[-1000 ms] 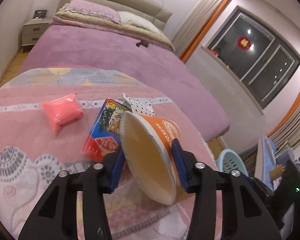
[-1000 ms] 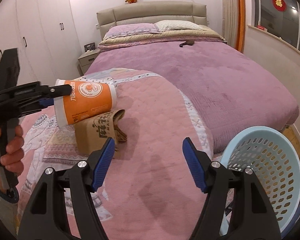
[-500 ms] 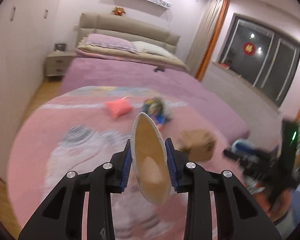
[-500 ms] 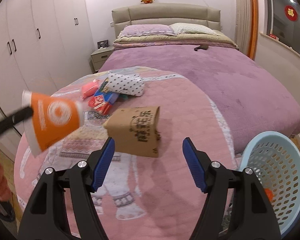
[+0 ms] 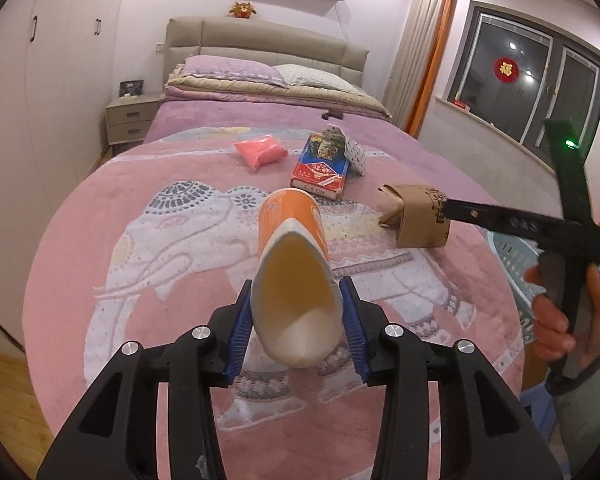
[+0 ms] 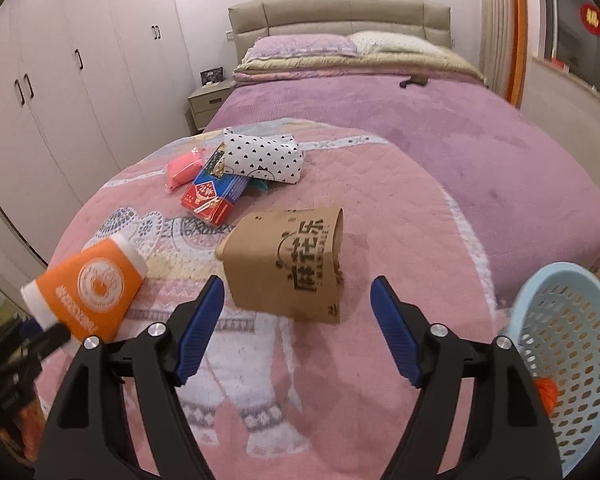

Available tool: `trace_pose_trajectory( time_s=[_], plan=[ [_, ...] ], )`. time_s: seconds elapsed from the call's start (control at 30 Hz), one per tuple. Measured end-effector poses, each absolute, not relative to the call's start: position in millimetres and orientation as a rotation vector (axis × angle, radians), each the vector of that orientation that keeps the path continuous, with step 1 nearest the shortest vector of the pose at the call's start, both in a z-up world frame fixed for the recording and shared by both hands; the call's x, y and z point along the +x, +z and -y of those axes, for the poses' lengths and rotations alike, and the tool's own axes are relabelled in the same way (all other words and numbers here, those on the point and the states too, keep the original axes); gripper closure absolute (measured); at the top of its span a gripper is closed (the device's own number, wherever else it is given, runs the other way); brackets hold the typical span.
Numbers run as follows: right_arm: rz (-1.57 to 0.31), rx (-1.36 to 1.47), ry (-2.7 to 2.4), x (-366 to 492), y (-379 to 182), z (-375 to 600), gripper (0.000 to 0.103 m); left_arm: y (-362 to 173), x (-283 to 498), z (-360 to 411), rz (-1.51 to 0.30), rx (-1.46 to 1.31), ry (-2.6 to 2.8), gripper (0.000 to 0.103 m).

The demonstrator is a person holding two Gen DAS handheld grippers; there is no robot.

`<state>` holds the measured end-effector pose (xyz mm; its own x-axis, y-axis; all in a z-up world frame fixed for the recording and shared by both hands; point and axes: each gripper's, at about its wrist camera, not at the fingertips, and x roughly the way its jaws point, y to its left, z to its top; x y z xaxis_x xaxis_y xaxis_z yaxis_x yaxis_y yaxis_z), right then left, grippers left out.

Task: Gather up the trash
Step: 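Grasp the orange paper cup with left tool while right tool grasps brown sleeve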

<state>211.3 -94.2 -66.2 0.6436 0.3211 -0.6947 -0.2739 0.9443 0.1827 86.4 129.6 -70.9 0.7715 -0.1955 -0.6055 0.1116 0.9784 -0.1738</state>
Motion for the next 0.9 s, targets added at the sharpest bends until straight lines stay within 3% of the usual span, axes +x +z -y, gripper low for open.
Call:
trace_pose_trajectory(
  time_s=[0.23, 0.37, 0.63, 0.77, 0.9],
  plan=[
    [-0.837, 0.086, 0.396, 216, -76, 77, 0.031, -72, 89, -129, -0.677, -0.121, -0.16, 0.063],
    [-0.83, 0.066, 0.539, 196, -69, 60, 0.039, -72, 90, -129, -0.681, -0.126, -0.158, 0.062],
    [-0.747, -0.008, 0.429, 188, -60, 84, 0.039, -73, 93, -125, -0.686, -0.129, -0.156, 0.062],
    [-0.741, -0.076, 0.439, 207, -62, 74, 0.032, -74, 96, -123, -0.695, -0.131, -0.153, 0.062],
    [-0.722, -0.151, 0.454, 218, -64, 57, 0.031, -75, 97, -123, -0.707, -0.14, -0.141, 0.062]
  ],
)
